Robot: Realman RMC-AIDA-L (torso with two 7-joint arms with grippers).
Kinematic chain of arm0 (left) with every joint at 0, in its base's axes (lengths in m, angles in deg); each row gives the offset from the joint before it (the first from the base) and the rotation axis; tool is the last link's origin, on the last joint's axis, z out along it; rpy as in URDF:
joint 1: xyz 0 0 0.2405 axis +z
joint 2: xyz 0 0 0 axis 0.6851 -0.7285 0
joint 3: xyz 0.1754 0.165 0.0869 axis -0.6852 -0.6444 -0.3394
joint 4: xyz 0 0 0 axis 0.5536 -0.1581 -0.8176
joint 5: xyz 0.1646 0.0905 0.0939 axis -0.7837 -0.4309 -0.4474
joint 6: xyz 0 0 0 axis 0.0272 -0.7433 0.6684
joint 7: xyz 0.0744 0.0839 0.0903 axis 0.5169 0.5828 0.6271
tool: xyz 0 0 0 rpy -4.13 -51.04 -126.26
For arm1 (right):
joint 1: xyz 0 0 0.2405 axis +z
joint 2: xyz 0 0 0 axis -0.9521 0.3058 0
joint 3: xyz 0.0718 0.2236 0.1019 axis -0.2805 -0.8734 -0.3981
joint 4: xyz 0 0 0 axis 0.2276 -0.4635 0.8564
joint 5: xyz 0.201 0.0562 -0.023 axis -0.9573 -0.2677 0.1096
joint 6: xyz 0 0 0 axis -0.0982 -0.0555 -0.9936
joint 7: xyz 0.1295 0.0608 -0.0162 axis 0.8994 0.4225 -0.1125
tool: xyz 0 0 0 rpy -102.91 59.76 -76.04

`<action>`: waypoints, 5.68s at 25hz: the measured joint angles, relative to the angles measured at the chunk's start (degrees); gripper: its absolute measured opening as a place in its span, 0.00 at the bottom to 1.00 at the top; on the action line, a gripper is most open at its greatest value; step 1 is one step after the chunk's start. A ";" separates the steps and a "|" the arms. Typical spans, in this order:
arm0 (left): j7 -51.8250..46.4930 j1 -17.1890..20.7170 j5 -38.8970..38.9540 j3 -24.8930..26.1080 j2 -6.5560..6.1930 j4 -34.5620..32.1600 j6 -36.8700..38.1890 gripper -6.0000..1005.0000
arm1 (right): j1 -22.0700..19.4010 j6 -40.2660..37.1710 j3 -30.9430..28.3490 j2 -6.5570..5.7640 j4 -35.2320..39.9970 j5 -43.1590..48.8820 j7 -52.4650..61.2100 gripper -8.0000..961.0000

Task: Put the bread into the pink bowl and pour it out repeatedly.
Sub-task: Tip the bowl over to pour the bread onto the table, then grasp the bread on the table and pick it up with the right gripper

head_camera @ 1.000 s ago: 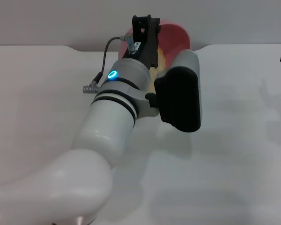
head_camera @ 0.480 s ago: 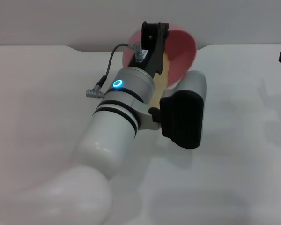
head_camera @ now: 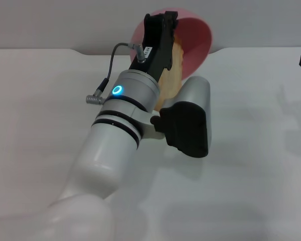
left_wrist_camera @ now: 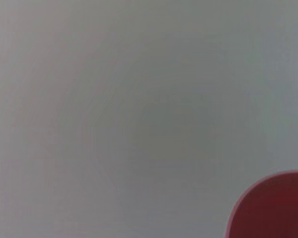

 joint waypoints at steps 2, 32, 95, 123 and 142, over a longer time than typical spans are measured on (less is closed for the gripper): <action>0.48 0.04 -0.25 -0.08 0.00 0.12 -0.03 0.05 | -0.02 0.00 0.00 0.02 0.13 -0.06 0.01 0.85; 2.85 0.89 11.29 9.85 -0.01 -7.76 1.45 0.05 | 0.14 13.63 -4.32 -0.25 3.30 -0.34 5.10 0.85; 36.34 -12.38 83.34 50.04 -0.88 4.09 -5.78 0.05 | 26.32 70.62 4.85 0.21 4.18 44.40 70.82 0.85; 36.41 -12.62 83.26 50.04 -0.86 3.94 -5.53 0.05 | 31.94 67.69 9.06 -0.14 -5.29 43.02 68.57 0.65; 36.90 -11.92 83.76 49.47 -0.69 3.35 -5.75 0.05 | 31.23 68.23 5.69 -0.48 3.67 46.01 66.17 0.45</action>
